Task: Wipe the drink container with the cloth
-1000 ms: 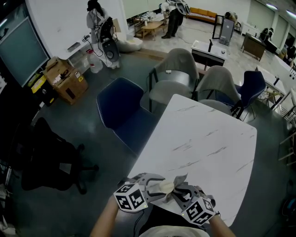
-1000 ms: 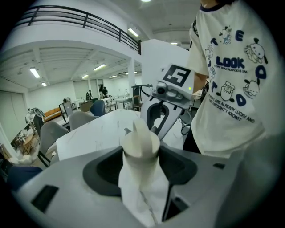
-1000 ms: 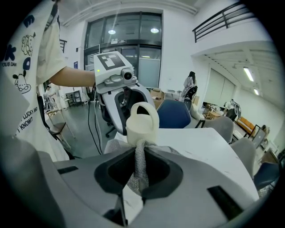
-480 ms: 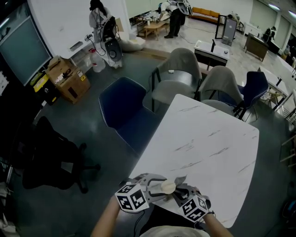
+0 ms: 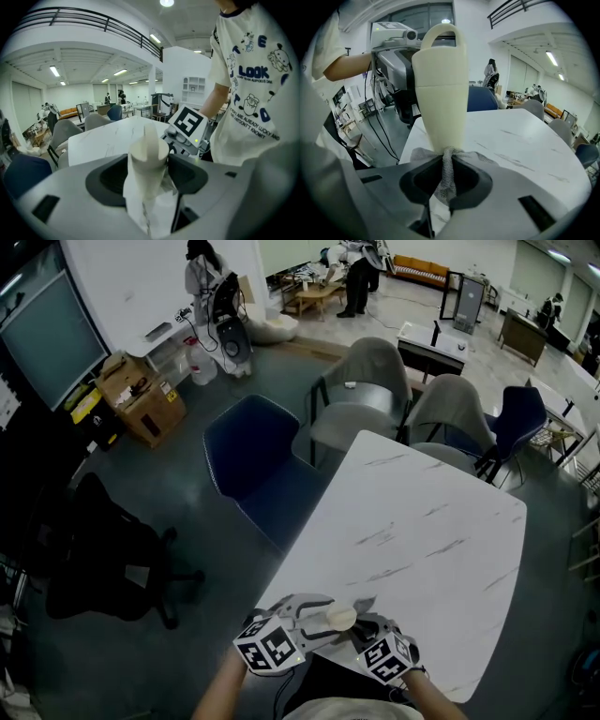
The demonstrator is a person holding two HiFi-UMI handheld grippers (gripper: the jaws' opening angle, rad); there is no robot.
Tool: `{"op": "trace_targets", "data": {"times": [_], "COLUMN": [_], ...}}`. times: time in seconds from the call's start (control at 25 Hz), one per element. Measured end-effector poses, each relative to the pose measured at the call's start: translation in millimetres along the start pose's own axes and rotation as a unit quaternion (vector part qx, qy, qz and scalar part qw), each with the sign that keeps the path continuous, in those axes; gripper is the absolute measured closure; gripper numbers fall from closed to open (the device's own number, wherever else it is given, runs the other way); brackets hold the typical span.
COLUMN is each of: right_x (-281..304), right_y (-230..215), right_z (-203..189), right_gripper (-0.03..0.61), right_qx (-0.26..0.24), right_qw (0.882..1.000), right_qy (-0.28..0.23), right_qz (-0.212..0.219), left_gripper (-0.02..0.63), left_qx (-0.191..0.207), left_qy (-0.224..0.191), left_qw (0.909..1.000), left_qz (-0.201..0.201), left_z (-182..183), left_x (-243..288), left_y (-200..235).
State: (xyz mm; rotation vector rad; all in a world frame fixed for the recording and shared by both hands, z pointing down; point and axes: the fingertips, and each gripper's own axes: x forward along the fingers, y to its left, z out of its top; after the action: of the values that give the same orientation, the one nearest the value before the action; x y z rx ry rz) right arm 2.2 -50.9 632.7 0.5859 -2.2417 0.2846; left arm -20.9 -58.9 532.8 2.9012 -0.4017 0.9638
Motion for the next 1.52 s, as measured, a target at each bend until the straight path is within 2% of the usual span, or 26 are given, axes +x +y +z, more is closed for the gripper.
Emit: {"op": "trace_targets", "data": {"times": [0.16, 0.24, 0.36, 0.52, 0.64, 0.8, 1.04, 1.2, 1.52], "right_x": [5, 6, 8, 9, 11, 14, 14, 10, -7], "right_y": [0, 0, 1, 1, 1, 0, -1, -2, -2], "right_z": [-6, -8, -9, -10, -12, -14, -13, -9, 5], "right_gripper": [0.522, 0.522, 0.522, 0.522, 0.522, 0.522, 0.522, 0.522, 0.522], "right_qx": [0.002, 0.004, 0.002, 0.003, 0.003, 0.004, 0.003, 0.001, -0.020], "right_qw": [1.000, 1.000, 1.000, 1.000, 1.000, 1.000, 1.000, 1.000, 1.000], "right_qy": [0.006, 0.008, 0.010, 0.012, 0.014, 0.017, 0.016, 0.013, -0.001], "right_qz": [-0.002, -0.002, -0.001, -0.002, -0.004, -0.006, -0.009, -0.010, -0.005], "left_gripper": [0.351, 0.350, 0.347, 0.344, 0.344, 0.344, 0.351, 0.353, 0.353], "left_qx": [-0.049, -0.084, -0.124, -0.129, -0.149, -0.173, -0.182, -0.181, -0.165], "left_qy": [-0.043, -0.070, -0.086, -0.090, -0.087, -0.091, -0.098, -0.102, -0.097], "left_qw": [0.9959, 0.9901, 0.9808, 0.9707, 0.9607, 0.9497, 0.9393, 0.9389, 0.9499], "left_qz": [0.063, 0.087, 0.123, 0.182, 0.217, 0.245, 0.274, 0.274, 0.247], "left_z": [4, 7, 7, 12, 10, 18, 18, 19, 17], "left_x": [-5, -6, -6, -4, -1, -1, -1, -2, -1], "left_y": [0, -1, -6, -6, -3, 4, 5, 6, 4]}}
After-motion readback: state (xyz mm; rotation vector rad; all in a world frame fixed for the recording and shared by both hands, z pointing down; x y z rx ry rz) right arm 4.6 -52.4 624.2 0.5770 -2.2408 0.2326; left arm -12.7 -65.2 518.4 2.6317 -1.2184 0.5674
